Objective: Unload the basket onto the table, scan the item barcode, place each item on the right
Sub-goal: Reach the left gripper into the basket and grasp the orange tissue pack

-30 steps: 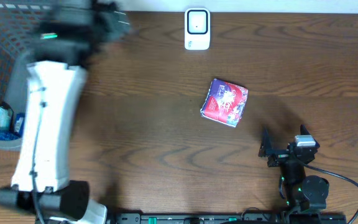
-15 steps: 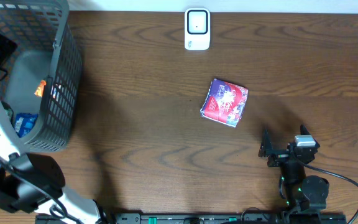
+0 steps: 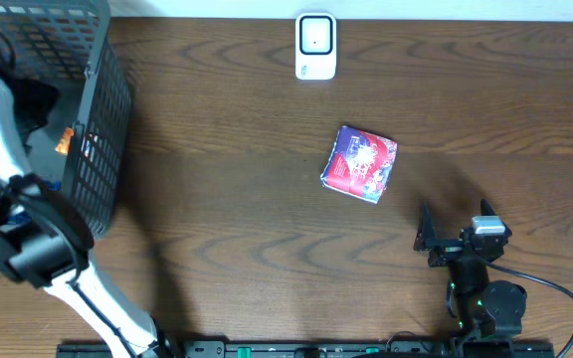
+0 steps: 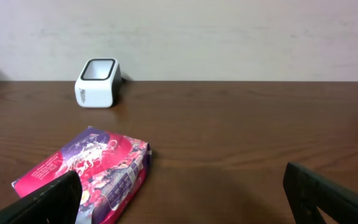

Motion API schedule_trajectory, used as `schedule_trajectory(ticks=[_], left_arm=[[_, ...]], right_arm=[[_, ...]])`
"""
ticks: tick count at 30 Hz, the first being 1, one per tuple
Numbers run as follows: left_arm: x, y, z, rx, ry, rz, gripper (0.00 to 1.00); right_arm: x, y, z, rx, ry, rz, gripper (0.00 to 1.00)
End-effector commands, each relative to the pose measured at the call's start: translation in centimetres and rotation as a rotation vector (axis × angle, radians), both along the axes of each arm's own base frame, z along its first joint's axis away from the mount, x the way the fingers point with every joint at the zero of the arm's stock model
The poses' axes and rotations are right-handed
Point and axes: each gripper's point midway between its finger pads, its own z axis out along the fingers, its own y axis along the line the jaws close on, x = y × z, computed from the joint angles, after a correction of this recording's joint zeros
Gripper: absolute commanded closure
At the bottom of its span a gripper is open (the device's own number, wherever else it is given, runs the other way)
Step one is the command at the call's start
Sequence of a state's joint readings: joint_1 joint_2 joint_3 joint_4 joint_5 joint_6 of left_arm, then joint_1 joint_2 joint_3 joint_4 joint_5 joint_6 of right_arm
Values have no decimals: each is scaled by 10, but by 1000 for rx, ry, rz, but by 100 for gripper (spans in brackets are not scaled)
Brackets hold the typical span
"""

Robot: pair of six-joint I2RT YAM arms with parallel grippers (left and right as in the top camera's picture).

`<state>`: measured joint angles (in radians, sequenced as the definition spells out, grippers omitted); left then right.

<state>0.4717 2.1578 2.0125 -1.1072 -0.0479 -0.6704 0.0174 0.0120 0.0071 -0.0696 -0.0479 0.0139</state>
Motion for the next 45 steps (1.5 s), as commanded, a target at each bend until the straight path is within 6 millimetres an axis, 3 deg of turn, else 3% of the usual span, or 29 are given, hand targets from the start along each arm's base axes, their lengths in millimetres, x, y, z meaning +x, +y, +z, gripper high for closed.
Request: schedule_trajectory(ticks=[1,13,20,26,32,33,35,37,40,42,45], left_arm=[[6,-13,-25,-29,42,-17,20],[4,-26,-80,-57,154,98,20],[-10,-20,-85,-12,213,124,20],[-10,-23,-88,-13,218,117,45],[-11,-30,-93,-16,233,97,77],[-11,-31,-93,-15,236,80,88],[-10,-32,-93,-15,243,32,93],[-10,-34,-88,-25,241,-4,93],[-9,-33,-65,-13,218,-12,93],[-6,-32,-41,6,169,-11,93],[-2,-30,10,54,52,-6,93]], right_arm=[[0,-3,0,-8,-1,-14,1],[0,-3,0,-8,-1,-14,1],[0,-3,0,-8,-1,-14,1],[0,-3,0,-8,-1,-14,1],[0,-3,0,-8,-1,-14,1],[0,-3,0,-8,-1,-14,1],[0,-3,0,-8,-1,-14,1],[0,-3,0,-8,-1,-14,1],[0,-3,0,-8,-1,-14,1],[0,-3,0,-8,-1,-14,1],[0,-3,0,-8,-1,-14,1]])
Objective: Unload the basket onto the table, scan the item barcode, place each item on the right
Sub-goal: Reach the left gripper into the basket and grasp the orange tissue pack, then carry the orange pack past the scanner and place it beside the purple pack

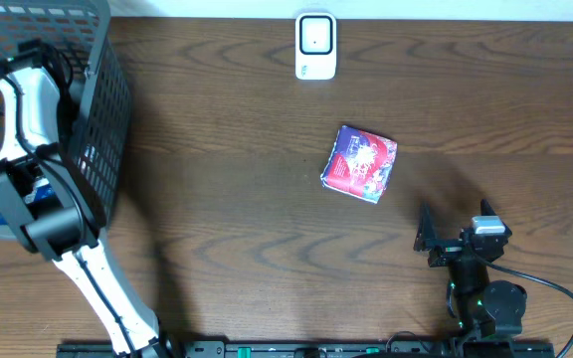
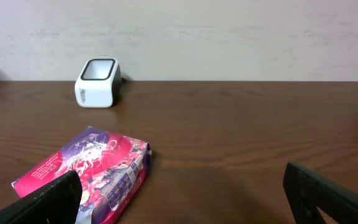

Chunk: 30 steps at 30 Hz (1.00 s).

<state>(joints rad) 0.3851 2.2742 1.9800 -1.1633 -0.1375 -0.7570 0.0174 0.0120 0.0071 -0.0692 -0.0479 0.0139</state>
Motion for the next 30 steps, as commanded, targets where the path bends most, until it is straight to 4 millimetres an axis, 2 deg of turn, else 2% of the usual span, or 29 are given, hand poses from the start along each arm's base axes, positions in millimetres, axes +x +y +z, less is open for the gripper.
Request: schedule_trajectory(ticks=[1,6,9,11,13,16,19,22,26,30], left_arm=[[8,2,90,81,-201,-22,93],[-4,-9,198,164,-464,-32,93],[-19,-31,261,171,-637,-66,93],[-30,-53,292,143,-735,-107,93],[-39,-83,320,89,-832,-175,93],[-49,-124,346,41,-916,-275,93],[-49,-170,352,2,-932,-416,93],[-41,-215,341,-39,-895,-586,93],[-24,-256,299,-14,-761,-742,92],[-2,-293,245,-17,-606,-895,93]], right_arm=[[0,-3,0,-8,-1,-14,1],[0,-3,0,-8,-1,-14,1],[0,-3,0,-8,-1,-14,1],[0,-3,0,-8,-1,-14,1],[0,-3,0,-8,-1,-14,1],[0,-3,0,-8,-1,-14,1],[0,-3,0,-8,-1,-14,1],[0,-3,0,-8,-1,-14,1],[0,-3,0,-8,-1,-14,1],[0,-3,0,-8,-1,-14,1]])
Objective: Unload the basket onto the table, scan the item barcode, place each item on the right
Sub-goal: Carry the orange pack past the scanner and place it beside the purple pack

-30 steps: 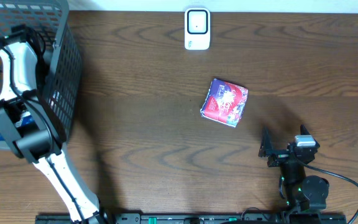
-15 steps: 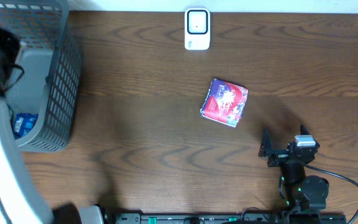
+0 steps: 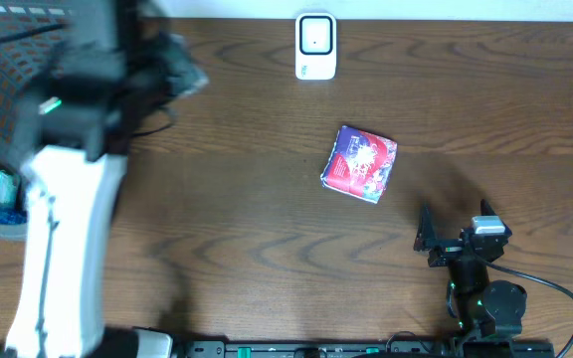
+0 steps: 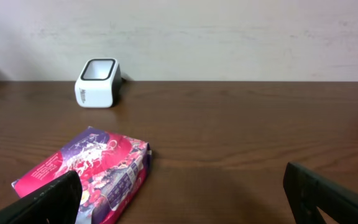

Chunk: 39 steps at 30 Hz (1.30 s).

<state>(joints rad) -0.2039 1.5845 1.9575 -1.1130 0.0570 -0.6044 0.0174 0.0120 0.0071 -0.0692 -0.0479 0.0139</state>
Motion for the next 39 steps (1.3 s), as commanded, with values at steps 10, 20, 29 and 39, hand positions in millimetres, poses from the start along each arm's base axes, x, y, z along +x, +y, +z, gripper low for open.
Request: schedule_trajectory(ticks=[10,20,29,39], left_arm=[[40,-97,-193,245,384,-325,92],[-2,-187,-296,159,615,-520,93],[-23,-248,-297,4,618,-537,89],[-10,-281,-293,27,472,-526,75]], right_arm=[[0,-3,0,-8,-1,-14,1],[0,-3,0,-8,-1,-14,1],[0,-3,0,-8,-1,-14,1],[0,-3,0,-8,-1,-14,1]])
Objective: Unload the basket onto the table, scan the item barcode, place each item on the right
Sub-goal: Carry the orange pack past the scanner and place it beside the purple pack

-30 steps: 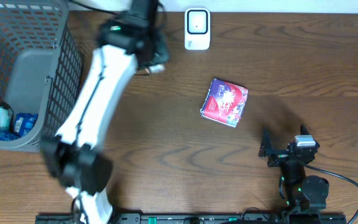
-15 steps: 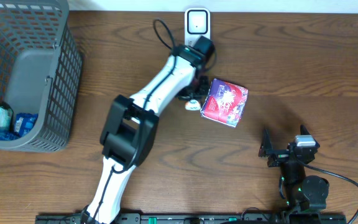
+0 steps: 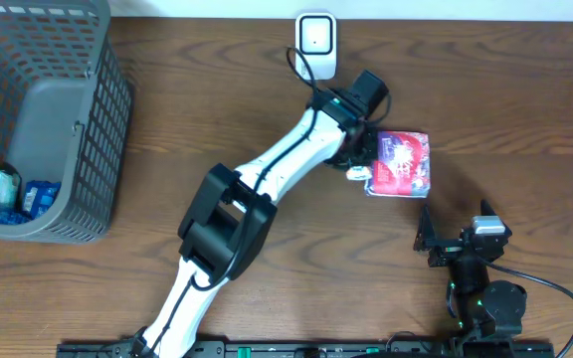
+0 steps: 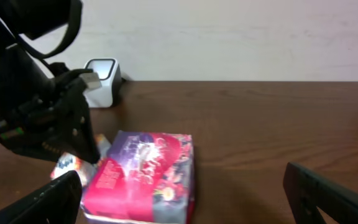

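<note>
The pink and purple package point(image 3: 403, 164) lies flat right of the table's middle, also close in front of the right wrist camera as the package point(image 4: 148, 174). My left arm reaches across from the front left, and the left gripper point(image 3: 362, 162) is down at the package's left edge, shut on a small white, orange and blue packet point(image 3: 357, 174). The right wrist view shows that packet point(image 4: 67, 165) under the dark fingers point(image 4: 82, 134). The white scanner point(image 3: 315, 45) stands at the far edge, half hidden as the scanner point(image 4: 103, 81). My right gripper point(image 3: 451, 227) rests open near the front.
A grey mesh basket point(image 3: 97, 119) stands at the far left with a few small packets point(image 3: 3, 194) in its bottom. The left arm's white link point(image 3: 286, 164) slants over the table's middle. A wall backs the table behind the scanner.
The left arm has come from beside the basket to the table's middle, its gripper down beside the package. The package now lies further right and turned. The right arm has not moved.
The left arm was first down in the basket, the package lying alone mid-table. Then it was still in the basket, further back. Then it stood raised beside the basket with something at its tip. Now it holds a small packet against the shifted package.
</note>
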Motion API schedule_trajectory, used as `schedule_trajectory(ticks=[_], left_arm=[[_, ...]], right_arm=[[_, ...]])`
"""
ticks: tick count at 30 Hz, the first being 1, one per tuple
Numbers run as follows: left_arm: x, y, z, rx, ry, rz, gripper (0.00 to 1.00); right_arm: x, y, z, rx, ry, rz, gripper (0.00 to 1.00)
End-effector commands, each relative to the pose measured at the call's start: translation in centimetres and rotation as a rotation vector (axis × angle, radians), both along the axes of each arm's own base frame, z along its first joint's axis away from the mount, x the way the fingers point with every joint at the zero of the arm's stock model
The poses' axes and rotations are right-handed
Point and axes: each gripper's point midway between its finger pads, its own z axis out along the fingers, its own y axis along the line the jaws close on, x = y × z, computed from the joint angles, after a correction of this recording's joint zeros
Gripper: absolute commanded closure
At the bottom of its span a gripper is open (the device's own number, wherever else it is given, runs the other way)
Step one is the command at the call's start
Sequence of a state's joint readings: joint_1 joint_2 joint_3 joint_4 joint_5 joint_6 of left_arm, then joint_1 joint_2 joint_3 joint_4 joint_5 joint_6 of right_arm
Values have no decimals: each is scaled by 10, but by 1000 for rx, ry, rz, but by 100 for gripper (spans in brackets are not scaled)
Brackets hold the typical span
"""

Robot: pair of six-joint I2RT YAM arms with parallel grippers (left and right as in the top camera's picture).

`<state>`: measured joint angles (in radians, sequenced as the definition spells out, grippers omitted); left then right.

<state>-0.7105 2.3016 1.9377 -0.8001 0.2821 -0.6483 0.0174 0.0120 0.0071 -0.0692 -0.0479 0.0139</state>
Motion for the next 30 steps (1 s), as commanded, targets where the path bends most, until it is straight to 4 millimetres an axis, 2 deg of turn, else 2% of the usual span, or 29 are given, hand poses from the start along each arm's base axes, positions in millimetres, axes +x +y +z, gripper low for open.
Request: schedule_trajectory(ticks=[1,3,5,6,7,8,10,11,14,18,22,26,30], left_arm=[[10,15,-2,63,-38,51,75],[15,24,-3,105,-59,69,75],[17,27,-4,115,-64,75,66],[17,27,-4,115,-64,76,59],[17,27,-4,116,-69,61,45],[18,27,-3,117,-78,42,36],[19,27,3,114,-100,-8,23],[21,28,8,110,-107,-17,19],[30,36,33,94,-131,4,16],[49,61,89,41,-210,66,16],[68,118,156,6,-318,149,16],[81,203,224,0,-452,263,16],[79,310,279,32,-567,488,16]], right_arm=[[0,-3,0,-8,-1,-14,1],[0,-3,0,-8,-1,-14,1],[0,-3,0,-8,-1,-14,1],[0,-3,0,-8,-1,-14,1],[0,-3,0,-8,-1,-14,1],[0,-3,0,-8,-1,-14,1],[0,-3,0,-8,-1,-14,1],[0,-3,0,-8,-1,-14,1],[0,-3,0,-8,-1,-14,1],[0,-3,0,-8,-1,-14,1],[0,-3,0,-8,-1,-14,1],[0,-3,0,-8,-1,-14,1],[0,-3,0,-8,-1,-14,1]])
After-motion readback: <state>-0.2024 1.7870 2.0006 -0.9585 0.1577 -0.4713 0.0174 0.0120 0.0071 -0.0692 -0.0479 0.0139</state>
